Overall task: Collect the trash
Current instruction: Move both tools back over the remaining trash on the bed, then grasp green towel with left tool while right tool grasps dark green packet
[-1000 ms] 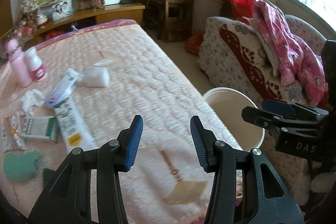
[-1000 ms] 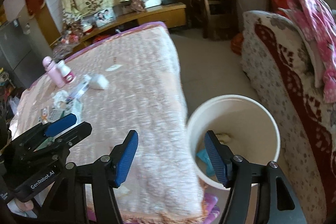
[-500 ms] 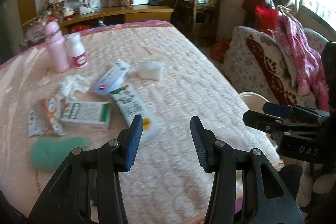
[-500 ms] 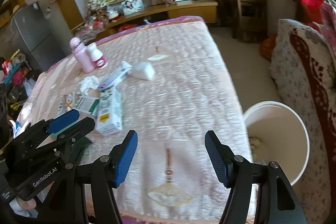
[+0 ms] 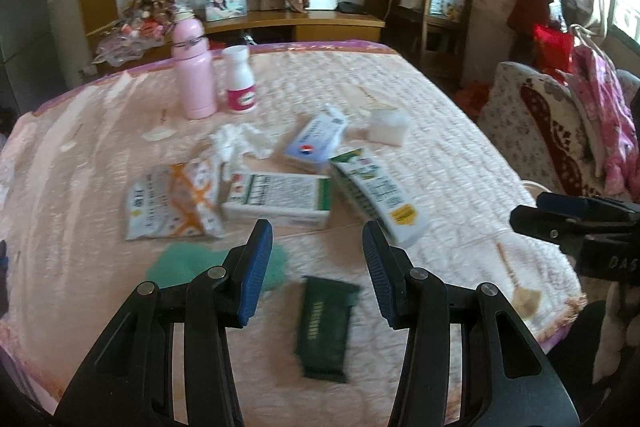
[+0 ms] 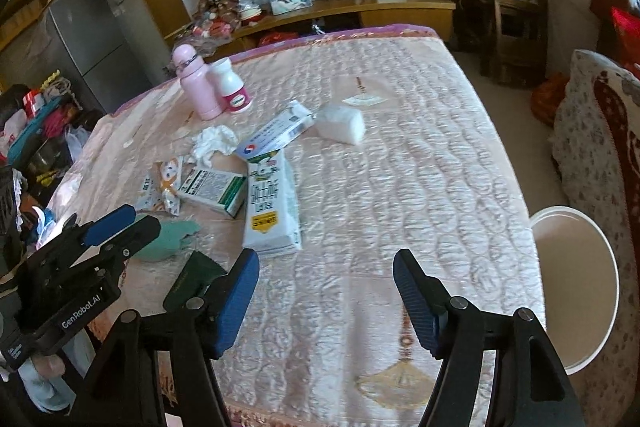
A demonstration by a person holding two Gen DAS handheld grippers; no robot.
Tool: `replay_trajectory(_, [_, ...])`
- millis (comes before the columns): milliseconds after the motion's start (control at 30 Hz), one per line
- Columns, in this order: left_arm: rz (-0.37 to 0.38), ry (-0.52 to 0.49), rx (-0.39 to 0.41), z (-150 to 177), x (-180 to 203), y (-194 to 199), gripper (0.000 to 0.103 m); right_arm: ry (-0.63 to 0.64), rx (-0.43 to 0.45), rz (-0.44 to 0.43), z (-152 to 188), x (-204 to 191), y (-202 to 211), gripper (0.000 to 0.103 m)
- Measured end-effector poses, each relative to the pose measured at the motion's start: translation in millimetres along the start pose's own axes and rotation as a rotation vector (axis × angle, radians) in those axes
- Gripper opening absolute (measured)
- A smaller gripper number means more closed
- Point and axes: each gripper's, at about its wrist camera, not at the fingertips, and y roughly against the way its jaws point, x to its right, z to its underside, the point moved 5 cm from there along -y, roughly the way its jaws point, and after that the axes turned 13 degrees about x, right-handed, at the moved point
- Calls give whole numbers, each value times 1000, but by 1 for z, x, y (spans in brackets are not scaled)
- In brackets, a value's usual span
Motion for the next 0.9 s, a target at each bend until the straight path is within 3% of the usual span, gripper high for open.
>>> replay_trajectory(300, [-23,23,-31,14,-34,-2,46,30,-30,-25,4,-24,-16,68])
replay_trajectory(500, [35,17,-53,24,-44,-2,56,48,-49,-29,6,-33,-24,69])
replay_trajectory(667, [127,-51,-102,39,-56,-2,62,55,-58,-29,7,-35,-26,69])
replay_trajectory(900, [93,-230,-110,52,-68,-14,63,49,-78,-37,9,-38,-35,69])
